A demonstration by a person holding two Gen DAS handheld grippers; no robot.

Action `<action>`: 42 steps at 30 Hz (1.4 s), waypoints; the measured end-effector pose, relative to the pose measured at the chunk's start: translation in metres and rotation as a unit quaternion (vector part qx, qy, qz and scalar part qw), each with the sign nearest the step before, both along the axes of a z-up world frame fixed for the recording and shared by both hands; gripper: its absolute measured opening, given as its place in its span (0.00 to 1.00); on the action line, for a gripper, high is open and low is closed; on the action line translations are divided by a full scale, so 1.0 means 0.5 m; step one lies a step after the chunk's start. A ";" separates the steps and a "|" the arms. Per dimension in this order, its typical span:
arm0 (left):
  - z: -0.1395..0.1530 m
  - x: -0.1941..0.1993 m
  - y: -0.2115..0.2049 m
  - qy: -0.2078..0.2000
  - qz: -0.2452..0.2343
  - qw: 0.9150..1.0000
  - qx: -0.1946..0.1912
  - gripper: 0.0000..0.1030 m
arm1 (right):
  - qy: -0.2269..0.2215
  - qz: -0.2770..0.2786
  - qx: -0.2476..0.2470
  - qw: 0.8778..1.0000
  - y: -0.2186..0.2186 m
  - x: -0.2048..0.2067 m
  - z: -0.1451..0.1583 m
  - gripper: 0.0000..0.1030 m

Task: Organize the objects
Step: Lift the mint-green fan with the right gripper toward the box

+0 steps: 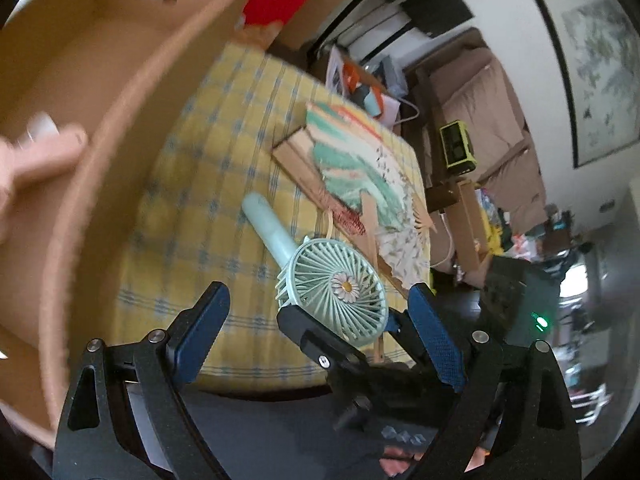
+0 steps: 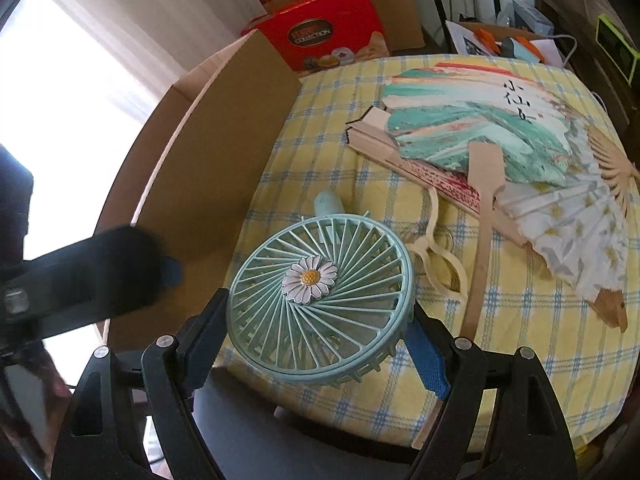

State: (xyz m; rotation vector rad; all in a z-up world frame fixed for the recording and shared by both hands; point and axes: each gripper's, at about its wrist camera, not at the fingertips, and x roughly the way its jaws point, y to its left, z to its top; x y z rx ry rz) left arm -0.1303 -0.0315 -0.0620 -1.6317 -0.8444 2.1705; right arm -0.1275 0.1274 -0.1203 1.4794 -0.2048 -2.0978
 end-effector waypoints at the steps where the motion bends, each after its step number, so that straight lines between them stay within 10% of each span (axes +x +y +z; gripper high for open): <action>1: -0.017 -0.004 0.001 -0.012 0.004 1.000 0.016 0.87 | -0.001 -0.001 -0.002 1.000 0.002 0.001 -0.002 0.81; 9: -0.113 -0.033 0.009 -0.078 0.024 0.992 0.100 0.83 | 0.007 0.007 0.006 1.000 -0.003 0.021 -0.012 0.81; 13: -0.126 -0.035 0.017 -0.088 0.015 0.991 0.100 0.51 | 0.012 0.012 0.008 1.000 -0.007 0.028 -0.008 0.81; 27: 0.014 -0.006 -0.046 -0.013 0.001 0.995 0.100 0.50 | 0.073 0.036 -0.002 0.997 -0.048 0.058 0.106 0.81; 42: 0.100 0.030 -0.263 0.032 0.026 0.996 0.081 0.55 | 0.105 0.111 0.001 0.988 -0.275 0.095 0.176 0.76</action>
